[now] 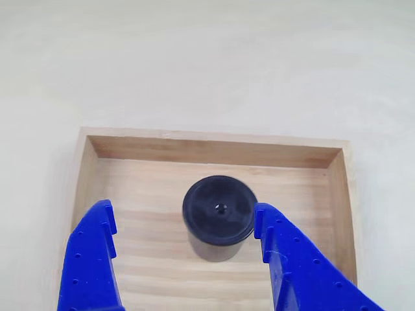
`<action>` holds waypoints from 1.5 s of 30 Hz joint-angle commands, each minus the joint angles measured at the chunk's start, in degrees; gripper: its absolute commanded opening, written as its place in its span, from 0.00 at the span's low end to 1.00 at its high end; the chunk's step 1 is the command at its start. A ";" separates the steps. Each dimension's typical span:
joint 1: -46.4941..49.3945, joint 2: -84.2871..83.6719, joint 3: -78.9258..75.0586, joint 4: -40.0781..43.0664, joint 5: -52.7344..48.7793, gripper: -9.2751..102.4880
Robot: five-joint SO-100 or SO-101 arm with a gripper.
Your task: Place the black cylinder in the wooden box then return to rest.
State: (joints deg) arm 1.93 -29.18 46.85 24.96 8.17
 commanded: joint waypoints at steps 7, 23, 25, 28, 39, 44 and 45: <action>-0.62 -25.40 6.06 14.68 -4.13 0.35; 0.88 -53.35 14.68 39.73 -8.17 0.08; 1.14 -55.72 16.79 40.61 -8.96 0.08; 0.88 -59.33 20.74 40.78 -10.55 0.08; -0.35 -65.74 31.99 45.35 -13.97 0.08; -0.26 -66.01 37.00 48.16 -14.24 0.08; -0.26 -66.09 37.79 48.16 -13.97 0.08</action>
State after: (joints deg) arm 1.49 -94.13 84.20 72.33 -5.36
